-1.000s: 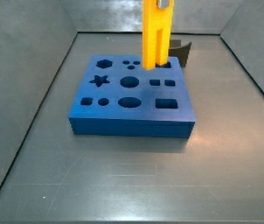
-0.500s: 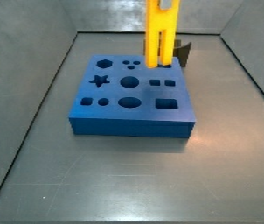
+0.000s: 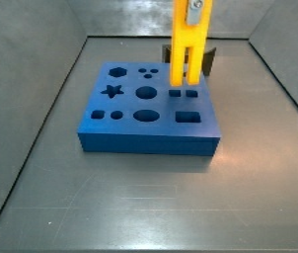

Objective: Insert the double-square object.

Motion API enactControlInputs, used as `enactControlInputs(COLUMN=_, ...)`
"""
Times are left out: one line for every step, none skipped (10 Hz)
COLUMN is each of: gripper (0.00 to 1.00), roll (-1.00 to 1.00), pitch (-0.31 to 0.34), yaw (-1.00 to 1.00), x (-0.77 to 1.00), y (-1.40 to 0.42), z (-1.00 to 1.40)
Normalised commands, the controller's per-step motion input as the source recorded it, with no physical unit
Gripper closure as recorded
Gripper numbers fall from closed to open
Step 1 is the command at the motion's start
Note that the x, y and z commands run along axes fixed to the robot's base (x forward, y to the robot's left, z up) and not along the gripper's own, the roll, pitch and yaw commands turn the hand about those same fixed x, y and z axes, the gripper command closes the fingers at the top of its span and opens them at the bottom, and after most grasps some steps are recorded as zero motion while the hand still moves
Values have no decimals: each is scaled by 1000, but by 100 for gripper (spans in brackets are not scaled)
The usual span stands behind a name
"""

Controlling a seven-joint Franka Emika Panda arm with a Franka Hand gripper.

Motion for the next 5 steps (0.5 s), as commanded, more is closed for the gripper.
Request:
enactControlInputs(gripper=100, roll=61, pitch=376, yaw=-300, x=260, y=-211, z=-31)
enactControlInputs(gripper=100, roll=114, pitch=347, yaw=-251, x=300, y=-211, z=0)
enactControlInputs(gripper=100, roll=154, pitch=164, yaw=-157, x=149, y=-97, z=0)
enactControlInputs(gripper=100, roll=169, pitch=201, yaw=-303, x=211, y=-29, z=-89)
enactControlInputs(gripper=100, roll=133, pitch=147, yaw=-309, x=140, y=-3, z=-49)
